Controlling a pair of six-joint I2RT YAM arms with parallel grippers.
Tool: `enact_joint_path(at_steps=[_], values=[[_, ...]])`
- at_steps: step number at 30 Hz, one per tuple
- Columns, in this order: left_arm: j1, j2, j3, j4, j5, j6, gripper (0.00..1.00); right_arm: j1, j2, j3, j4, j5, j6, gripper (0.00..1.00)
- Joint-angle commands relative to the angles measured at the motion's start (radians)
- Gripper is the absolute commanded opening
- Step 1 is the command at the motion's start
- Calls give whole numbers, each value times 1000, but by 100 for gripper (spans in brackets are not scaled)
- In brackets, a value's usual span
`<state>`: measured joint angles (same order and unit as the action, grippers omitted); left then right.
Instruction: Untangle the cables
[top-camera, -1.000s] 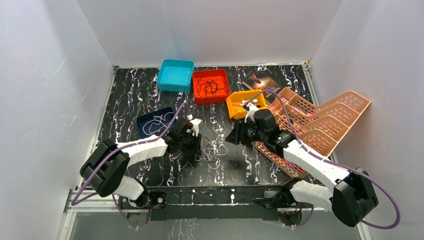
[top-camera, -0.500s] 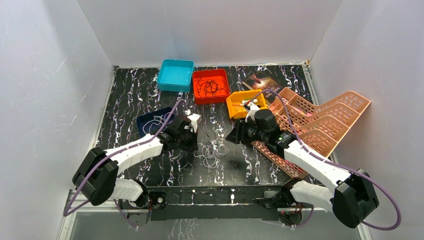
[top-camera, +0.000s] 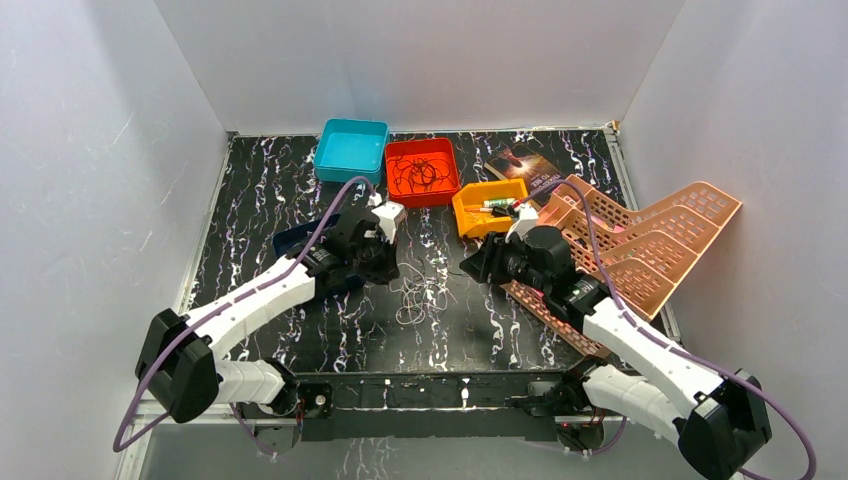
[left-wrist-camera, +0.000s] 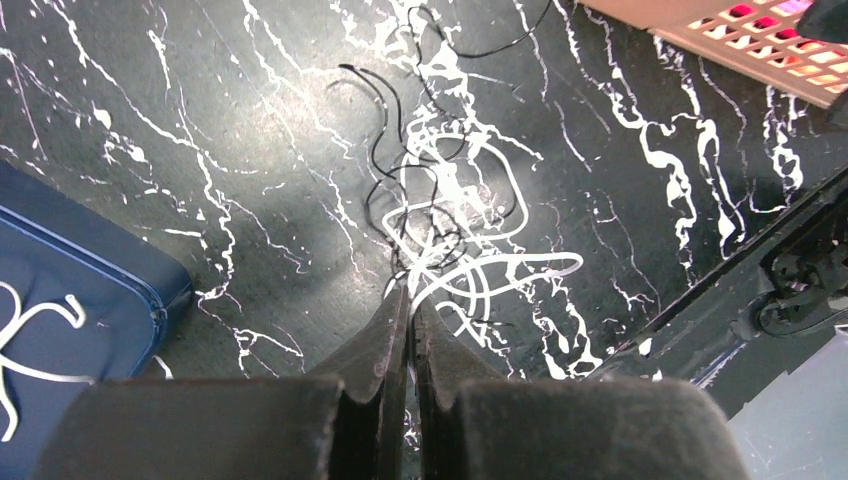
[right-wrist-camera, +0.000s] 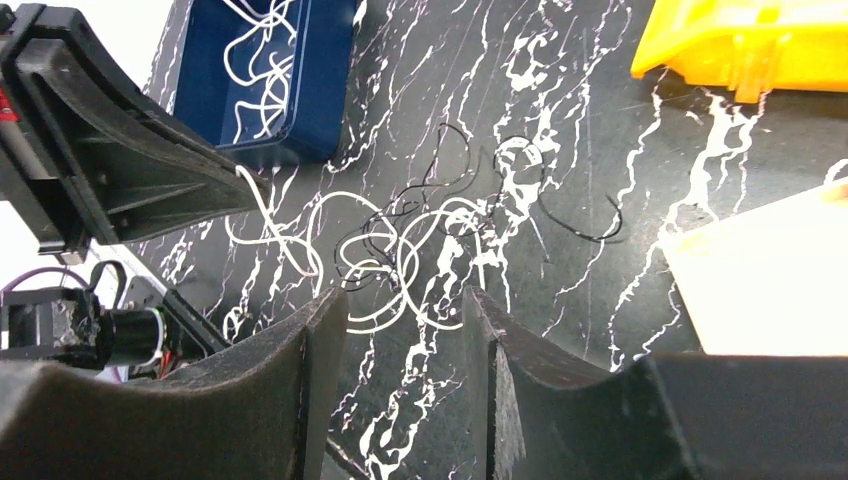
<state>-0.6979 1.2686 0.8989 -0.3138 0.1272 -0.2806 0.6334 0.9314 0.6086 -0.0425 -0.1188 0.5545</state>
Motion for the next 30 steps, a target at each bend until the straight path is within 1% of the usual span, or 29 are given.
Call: enact_joint_path(at_steps=[1,6,11,14,20,26,30], values=[[-5,-36,67,-56,27,23,0,0,-55,-18,90,87,3,55],[-5,-30,106,-76,27,29,0,-1,-75,-30,101,110,-28,58],[-5,-26,149,-97,45,49,0,0,-104,-26,87,101,-102,61],[-5,-32,173,-102,60,61,0,-1,-134,-19,86,71,-146,65],[-5,-25,236,-118,90,73,0,0,-205,-38,162,4,-212,70],[-6,16,292,-134,155,91,0,-1,-225,-26,173,-33,-288,74],[-6,31,316,-142,176,95,0,-1,-224,-15,182,-106,-331,76]])
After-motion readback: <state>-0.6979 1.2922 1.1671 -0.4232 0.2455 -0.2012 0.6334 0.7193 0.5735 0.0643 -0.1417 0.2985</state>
